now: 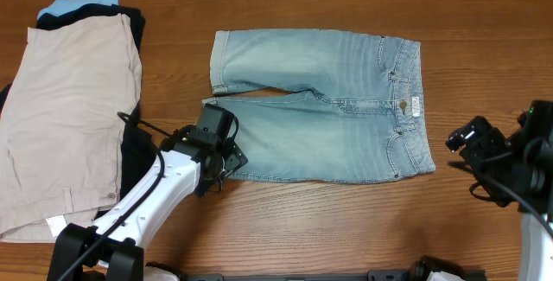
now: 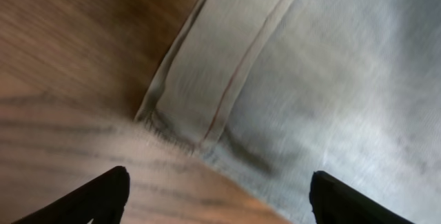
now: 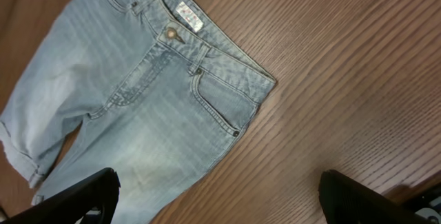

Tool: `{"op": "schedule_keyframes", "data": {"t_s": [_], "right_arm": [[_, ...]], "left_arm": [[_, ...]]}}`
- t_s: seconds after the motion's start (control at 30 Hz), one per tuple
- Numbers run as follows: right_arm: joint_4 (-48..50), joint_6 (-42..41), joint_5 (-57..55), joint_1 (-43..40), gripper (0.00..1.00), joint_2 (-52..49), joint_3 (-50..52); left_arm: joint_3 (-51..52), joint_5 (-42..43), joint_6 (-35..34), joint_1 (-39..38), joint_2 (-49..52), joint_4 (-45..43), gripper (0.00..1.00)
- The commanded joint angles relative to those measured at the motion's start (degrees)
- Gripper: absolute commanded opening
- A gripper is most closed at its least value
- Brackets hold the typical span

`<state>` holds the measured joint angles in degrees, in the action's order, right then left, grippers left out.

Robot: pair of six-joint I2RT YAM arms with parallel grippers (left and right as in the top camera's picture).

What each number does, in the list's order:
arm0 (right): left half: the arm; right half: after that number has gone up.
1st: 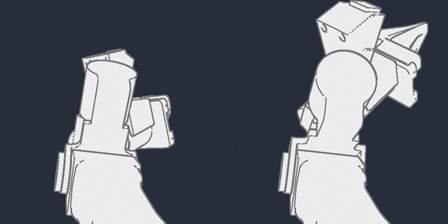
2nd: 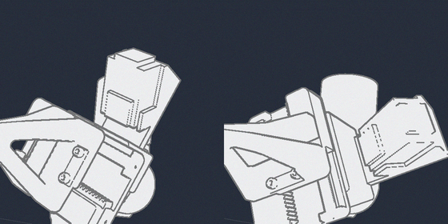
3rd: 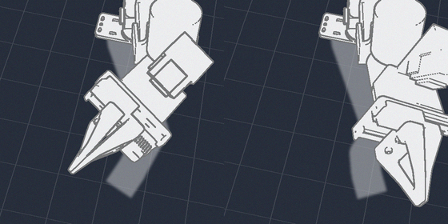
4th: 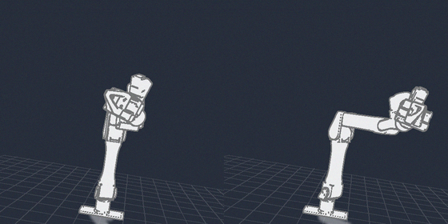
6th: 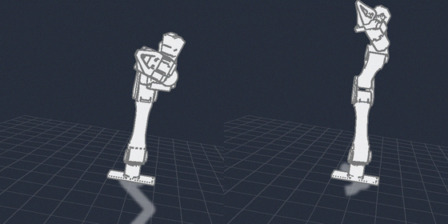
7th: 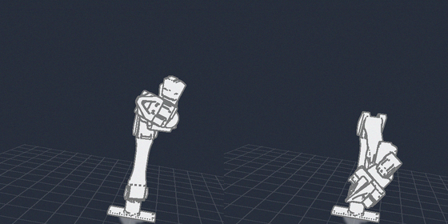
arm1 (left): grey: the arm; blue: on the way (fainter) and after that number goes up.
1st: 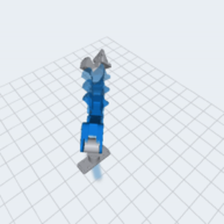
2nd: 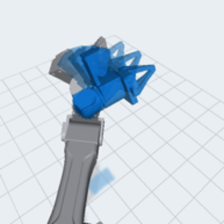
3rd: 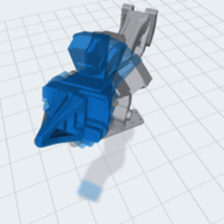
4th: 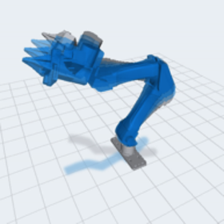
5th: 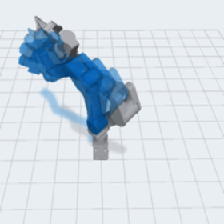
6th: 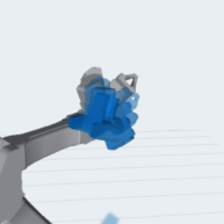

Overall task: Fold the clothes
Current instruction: 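Grasp the bottom edges of both legs with left and right grippers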

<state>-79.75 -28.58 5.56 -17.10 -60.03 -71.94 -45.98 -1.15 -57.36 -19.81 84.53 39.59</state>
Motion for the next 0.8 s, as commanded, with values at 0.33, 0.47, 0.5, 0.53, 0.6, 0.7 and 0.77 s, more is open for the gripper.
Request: {"op": "schedule_keyframes", "data": {"t_s": [0.33,0.47,0.5,0.53,0.6,0.7,0.77], "right_arm": [[6.08,-0.7,0.87,0.39,0.88,-4.02,10.75],[8.66,-0.68,1.18,0.9,0.84,-4.02,14.82],[9.55,-0.7,1.16,1.27,0.84,-4.04,16.06],[10.71,-0.98,1.14,1.75,0.83,-4.09,17.44],[12.94,-2.12,1.4,2.75,0.83,-4.24,19.91],[16.65,-2.86,2.21,4.46,0.82,-4.52,22.95],[18.49,-3.48,2.23,5.6,0.82,-4.85,24.2]], "left_arm": [[2.38,-2.23,-5.05,0.42,5.77,-5.38,0.75],[2.38,-2.25,-5.05,0.42,5.84,-5.42,0.64],[2.38,-2.27,-5.05,0.42,5.84,-5.44,0.53],[2.38,-2.32,-5.05,0.42,5.84,-5.42,0.45],[2.38,-2.29,-5.05,0.42,5.84,-5.4,0.33],[2.38,-2.27,-5.03,0.39,5.84,-5.4,0.27],[2.38,-2.29,-5.03,0.42,5.84,-5.38,0.26]]}}
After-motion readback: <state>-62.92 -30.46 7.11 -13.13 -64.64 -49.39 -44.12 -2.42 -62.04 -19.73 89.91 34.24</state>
